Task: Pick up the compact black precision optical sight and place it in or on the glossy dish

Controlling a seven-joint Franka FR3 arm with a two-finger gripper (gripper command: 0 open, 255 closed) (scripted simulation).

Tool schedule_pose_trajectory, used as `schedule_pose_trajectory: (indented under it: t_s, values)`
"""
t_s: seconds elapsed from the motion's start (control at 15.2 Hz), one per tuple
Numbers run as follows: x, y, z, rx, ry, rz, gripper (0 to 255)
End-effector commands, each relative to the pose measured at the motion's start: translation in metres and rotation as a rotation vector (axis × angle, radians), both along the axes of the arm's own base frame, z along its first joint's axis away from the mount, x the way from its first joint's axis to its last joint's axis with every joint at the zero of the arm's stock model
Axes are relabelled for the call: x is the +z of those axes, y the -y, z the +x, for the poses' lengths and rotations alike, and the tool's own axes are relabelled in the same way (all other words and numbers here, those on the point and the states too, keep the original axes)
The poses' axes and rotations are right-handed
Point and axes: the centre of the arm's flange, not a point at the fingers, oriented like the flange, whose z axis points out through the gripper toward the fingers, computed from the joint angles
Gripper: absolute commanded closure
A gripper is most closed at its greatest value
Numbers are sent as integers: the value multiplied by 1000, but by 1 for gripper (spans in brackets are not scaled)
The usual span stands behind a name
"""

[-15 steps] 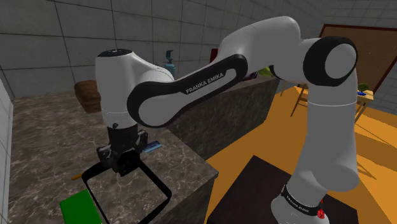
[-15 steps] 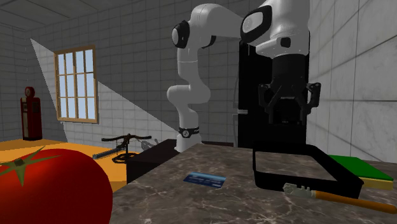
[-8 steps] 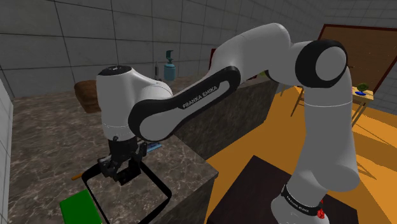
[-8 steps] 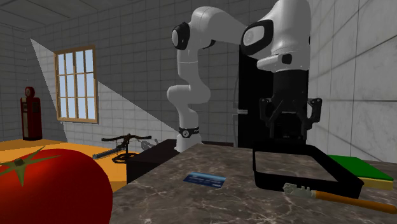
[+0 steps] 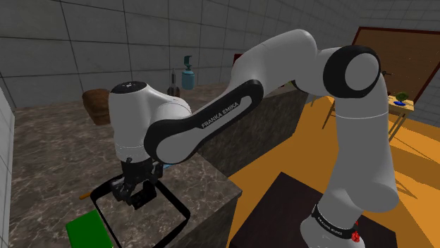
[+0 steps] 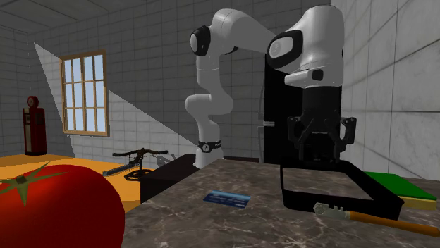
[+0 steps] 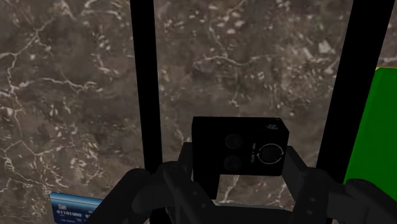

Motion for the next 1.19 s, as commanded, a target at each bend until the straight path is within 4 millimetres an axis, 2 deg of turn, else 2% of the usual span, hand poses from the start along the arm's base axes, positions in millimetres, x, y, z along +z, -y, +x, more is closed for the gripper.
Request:
schedule_pose_trajectory:
  t_s: [0.0, 0.07, 0.13, 0.46, 0.73, 1.12]
  values:
    - [0, 0, 0, 0, 0, 0, 255]
    - [0, 0, 0, 0, 0, 0, 255]
    - [0, 0, 0, 0, 0, 0, 0]
    - [0, 0, 0, 0, 0, 0, 0]
    - [50, 0, -2, 0, 0, 0, 0]
    - [50, 0, -2, 0, 0, 0, 0]
